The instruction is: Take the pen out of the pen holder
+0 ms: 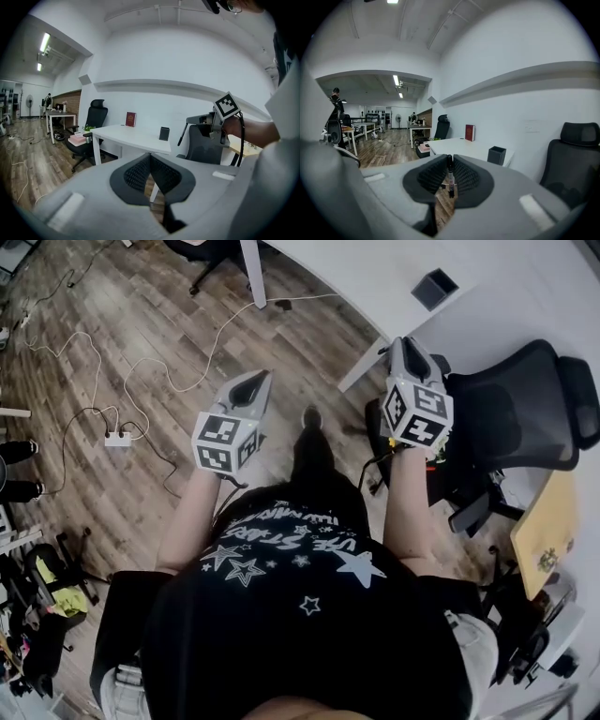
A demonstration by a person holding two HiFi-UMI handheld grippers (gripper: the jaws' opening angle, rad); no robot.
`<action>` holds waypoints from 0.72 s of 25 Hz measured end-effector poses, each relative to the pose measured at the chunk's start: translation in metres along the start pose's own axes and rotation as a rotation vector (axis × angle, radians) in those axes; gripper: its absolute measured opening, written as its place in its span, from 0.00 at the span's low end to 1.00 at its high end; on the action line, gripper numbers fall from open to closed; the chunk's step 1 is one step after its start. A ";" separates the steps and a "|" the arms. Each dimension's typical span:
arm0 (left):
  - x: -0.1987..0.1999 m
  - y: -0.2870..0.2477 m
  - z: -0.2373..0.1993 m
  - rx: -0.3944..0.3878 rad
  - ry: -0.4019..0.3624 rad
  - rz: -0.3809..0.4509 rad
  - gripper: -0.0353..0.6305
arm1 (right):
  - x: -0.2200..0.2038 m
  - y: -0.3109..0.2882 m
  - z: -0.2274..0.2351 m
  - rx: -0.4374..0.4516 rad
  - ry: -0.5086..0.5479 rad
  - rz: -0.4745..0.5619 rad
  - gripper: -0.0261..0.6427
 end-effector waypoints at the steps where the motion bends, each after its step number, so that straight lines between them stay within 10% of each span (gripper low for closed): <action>1: -0.004 0.010 0.002 -0.002 0.003 0.000 0.07 | -0.005 0.010 -0.007 0.006 0.004 -0.008 0.10; 18: -0.025 0.057 0.089 -0.093 0.011 0.007 0.07 | -0.060 0.139 -0.003 -0.003 0.007 -0.070 0.10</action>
Point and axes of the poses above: the fingertips, and each gripper's own axes: y backward along the fingers, z to its right, x out of its top, the point moved 2 cm from there along y, backward along the fingers, and after that the axes turned 6 degrees about -y, right-handed, at the moved point
